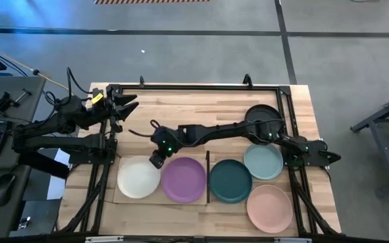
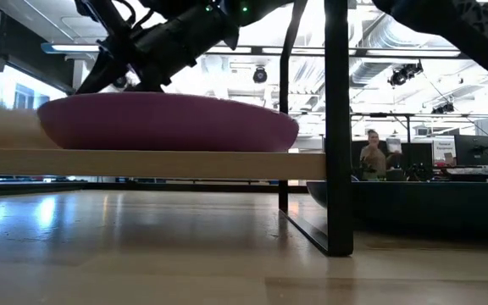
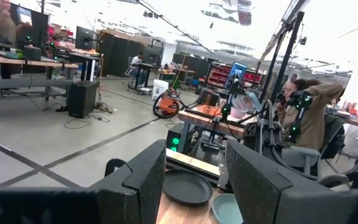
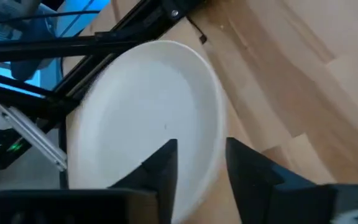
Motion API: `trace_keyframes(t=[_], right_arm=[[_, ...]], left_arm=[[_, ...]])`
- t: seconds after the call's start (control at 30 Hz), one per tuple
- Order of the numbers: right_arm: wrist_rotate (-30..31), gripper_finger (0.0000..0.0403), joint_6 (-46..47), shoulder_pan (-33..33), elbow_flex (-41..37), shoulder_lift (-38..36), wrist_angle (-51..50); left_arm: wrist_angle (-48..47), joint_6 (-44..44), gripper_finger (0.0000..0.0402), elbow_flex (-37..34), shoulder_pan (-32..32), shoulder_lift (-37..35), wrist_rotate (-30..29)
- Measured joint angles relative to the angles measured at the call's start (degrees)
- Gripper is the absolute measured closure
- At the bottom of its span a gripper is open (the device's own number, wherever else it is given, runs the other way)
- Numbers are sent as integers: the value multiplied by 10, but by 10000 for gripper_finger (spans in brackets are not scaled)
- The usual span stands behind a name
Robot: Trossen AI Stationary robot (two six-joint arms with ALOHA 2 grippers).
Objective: Place and stack plates onto a shelf
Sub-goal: Put the white plate on the shelf, then stack the black plate on top of the violet plate on the shelf
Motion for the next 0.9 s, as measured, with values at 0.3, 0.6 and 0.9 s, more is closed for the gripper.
trace_keyframes(t=[0.3, 0.6, 0.9], right_arm=[[-54, 227, -85, -42, 27, -5, -57], [31, 238, -328, -101, 30, -106, -330], [16, 249, -294, -151, -301, -343, -200]], left_arm=[[0, 0, 245, 0, 0, 0, 0], [-9, 1, 245, 0, 0, -2, 0], [-17, -17, 245, 0, 0, -2, 1]])
